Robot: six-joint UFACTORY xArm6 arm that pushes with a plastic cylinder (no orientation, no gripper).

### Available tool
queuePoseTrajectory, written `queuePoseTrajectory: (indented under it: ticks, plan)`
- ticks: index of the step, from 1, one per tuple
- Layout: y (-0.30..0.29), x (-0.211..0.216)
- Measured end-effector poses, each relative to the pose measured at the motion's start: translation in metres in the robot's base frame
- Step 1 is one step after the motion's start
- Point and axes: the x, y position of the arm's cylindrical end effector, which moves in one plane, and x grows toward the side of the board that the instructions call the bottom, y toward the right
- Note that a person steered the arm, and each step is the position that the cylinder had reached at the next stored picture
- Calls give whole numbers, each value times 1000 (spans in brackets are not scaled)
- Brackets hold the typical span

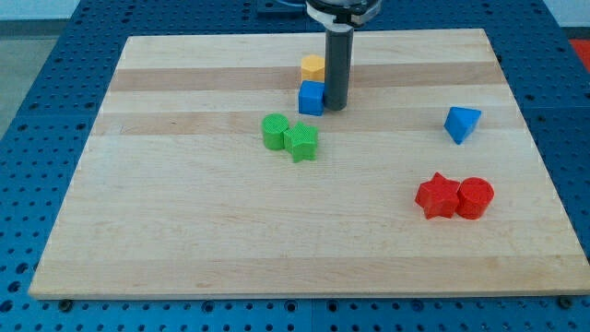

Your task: Slide the heart above the hexagon

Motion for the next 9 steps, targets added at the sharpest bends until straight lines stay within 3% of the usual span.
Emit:
queuePoseTrajectory:
  ticks: [3, 5, 9]
  plan:
    - [34, -25]
    - [35, -67]
    - [18, -105]
